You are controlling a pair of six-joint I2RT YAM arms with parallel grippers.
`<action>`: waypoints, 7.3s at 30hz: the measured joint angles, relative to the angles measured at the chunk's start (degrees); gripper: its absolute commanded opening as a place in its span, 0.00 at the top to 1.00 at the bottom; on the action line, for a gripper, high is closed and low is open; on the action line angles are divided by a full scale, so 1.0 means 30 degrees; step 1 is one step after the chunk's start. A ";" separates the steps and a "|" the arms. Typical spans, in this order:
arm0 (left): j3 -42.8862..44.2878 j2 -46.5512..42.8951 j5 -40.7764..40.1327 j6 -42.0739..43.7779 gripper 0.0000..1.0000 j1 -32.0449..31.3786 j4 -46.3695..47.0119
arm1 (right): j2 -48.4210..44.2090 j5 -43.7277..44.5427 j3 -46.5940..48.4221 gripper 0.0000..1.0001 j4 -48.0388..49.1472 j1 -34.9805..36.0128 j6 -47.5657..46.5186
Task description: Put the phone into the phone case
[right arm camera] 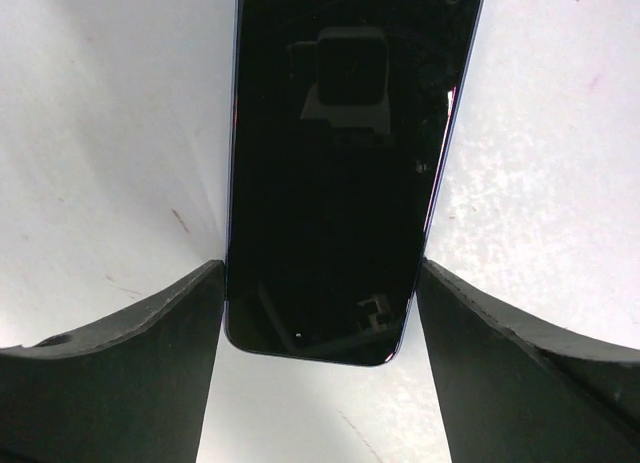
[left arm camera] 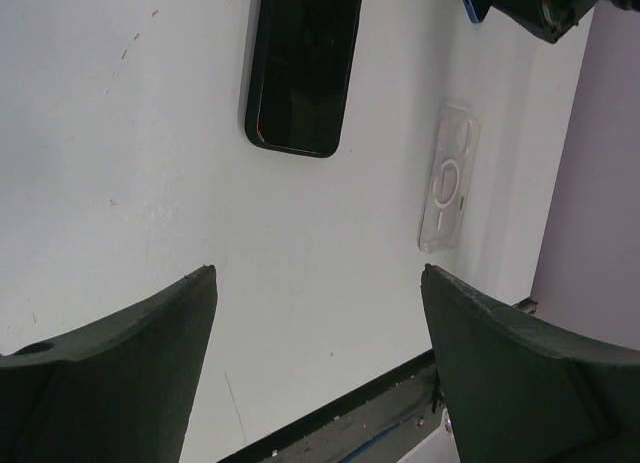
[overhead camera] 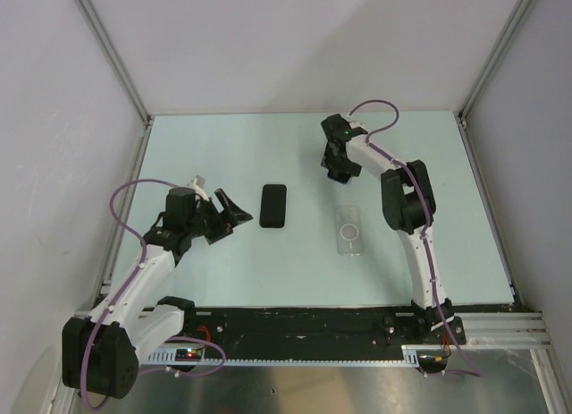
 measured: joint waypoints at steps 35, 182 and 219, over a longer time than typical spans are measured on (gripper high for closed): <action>0.6652 1.0819 -0.5646 -0.1785 0.41 -0.9799 0.1319 | -1.4200 -0.5705 -2.0356 0.46 0.6156 -0.4073 -0.2178; 1.6524 2.1915 -0.6222 -0.1537 0.83 -1.1861 0.0991 | -1.4375 -0.5603 -2.0903 0.44 0.9653 0.0357 -0.4918; 1.4032 2.0582 -0.4342 -0.1515 0.92 -1.2269 0.2142 | -1.7806 -0.6426 -2.3176 0.64 0.7548 -0.0313 -0.4146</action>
